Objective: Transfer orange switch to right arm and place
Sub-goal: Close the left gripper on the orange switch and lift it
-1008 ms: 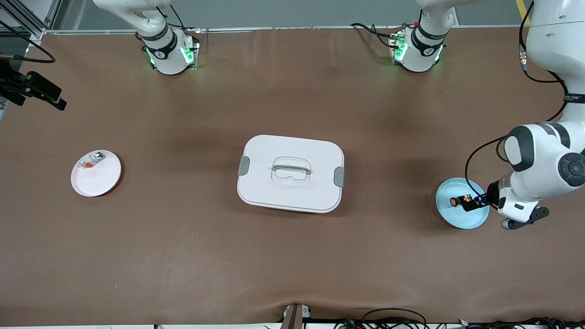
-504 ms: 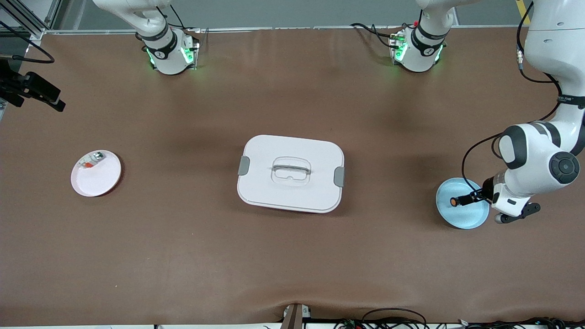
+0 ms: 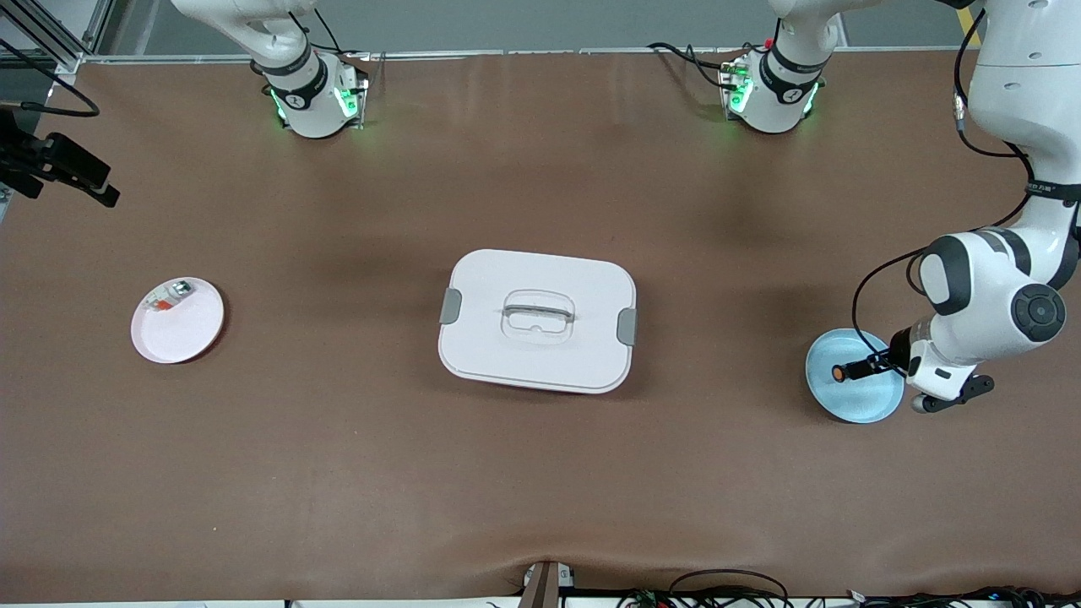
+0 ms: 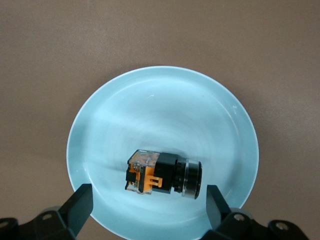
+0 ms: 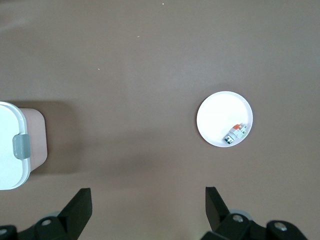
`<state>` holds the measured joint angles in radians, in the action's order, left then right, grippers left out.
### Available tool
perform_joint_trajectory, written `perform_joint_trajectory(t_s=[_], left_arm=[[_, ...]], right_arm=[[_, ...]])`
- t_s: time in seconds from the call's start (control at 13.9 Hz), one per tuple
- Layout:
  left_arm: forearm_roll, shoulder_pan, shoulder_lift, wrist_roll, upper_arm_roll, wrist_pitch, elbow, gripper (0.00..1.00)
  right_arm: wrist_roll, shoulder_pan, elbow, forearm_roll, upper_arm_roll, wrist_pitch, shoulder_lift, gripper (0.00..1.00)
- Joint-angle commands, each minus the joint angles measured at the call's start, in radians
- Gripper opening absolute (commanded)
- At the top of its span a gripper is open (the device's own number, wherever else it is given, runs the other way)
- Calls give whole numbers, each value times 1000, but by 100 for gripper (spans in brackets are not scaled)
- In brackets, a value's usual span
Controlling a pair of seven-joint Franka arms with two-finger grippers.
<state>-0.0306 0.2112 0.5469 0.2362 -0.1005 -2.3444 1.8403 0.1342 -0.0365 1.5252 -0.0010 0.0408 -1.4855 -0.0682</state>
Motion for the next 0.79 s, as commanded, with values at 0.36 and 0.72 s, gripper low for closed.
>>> perform_joint_trajectory(t_s=[0.36,0.72], left_arm=[[15,14,44,-14,-24,-73,5,100],[15,16,59,-14,-24,-85,10,100]], right_arm=[[16,-20,-7,-5,-2,-15,-5,100],[16,-19,-7,-5,-2,-13,-5,100]])
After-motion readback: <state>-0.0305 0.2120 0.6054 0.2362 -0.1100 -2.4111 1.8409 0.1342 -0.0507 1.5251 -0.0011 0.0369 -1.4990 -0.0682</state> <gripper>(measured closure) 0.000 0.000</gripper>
